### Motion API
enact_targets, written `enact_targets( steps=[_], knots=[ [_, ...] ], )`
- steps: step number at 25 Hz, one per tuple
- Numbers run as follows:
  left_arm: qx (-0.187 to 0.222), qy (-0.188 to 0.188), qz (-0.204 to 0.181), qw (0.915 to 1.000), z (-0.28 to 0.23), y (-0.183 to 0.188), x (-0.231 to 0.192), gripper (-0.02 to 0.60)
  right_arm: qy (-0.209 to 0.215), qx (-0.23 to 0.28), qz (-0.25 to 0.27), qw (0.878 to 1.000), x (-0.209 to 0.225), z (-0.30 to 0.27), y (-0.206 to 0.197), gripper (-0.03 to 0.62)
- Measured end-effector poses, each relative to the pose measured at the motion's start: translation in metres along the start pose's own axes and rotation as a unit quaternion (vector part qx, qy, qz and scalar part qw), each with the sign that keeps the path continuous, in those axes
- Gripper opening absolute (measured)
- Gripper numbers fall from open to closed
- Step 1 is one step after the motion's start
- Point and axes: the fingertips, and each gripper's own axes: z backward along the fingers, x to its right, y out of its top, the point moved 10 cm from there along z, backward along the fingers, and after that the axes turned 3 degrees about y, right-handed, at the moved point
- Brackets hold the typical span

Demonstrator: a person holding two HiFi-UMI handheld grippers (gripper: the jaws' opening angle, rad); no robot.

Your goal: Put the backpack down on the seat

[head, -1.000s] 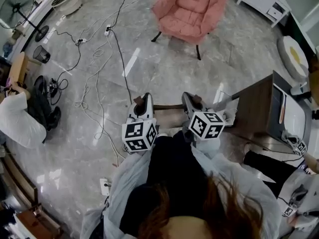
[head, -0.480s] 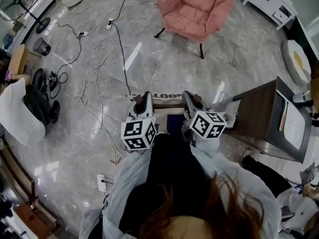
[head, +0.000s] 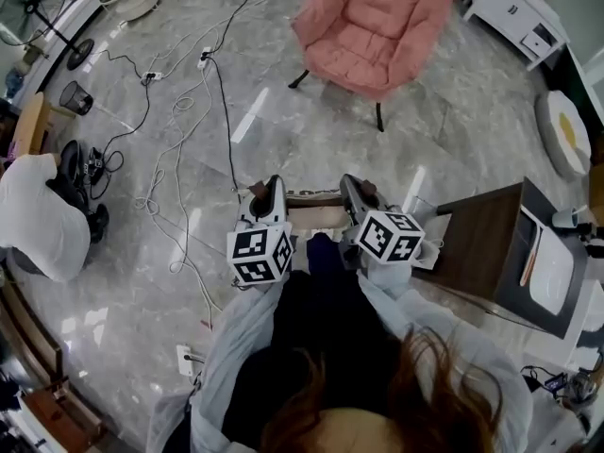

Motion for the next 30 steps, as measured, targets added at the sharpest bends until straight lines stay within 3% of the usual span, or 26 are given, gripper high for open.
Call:
enact_targets(
  steps=[7, 16, 23, 30],
  knots=[
    [-0.018, 0.020, 0.021, 0.9994, -0.058, 0.000, 0.004, 0.014, -0.001, -0.015, -0.012, 1.000, 0.039, -0.040, 0.030, 0.008],
    [-0.003, 0.017, 0.010, 0.9998, -0.114, 0.011, 0.022, 0.014, 0.012, -0.010, 0.004, 1.000, 0.079, -0.068, 0.070, 0.008],
    [0.013, 0.013, 0.008, 0.9998, -0.136, 0.011, 0.035, 0.014, 0.022, -0.005, 0.020, 1.000, 0.098, -0.071, 0.086, 0.008],
    [0.003, 0.007, 0.009, 0.9999, -0.143, 0.016, 0.042, 0.014, 0.020, 0.007, 0.016, 1.000, 0.103, -0.068, 0.090, 0.008]
  ],
)
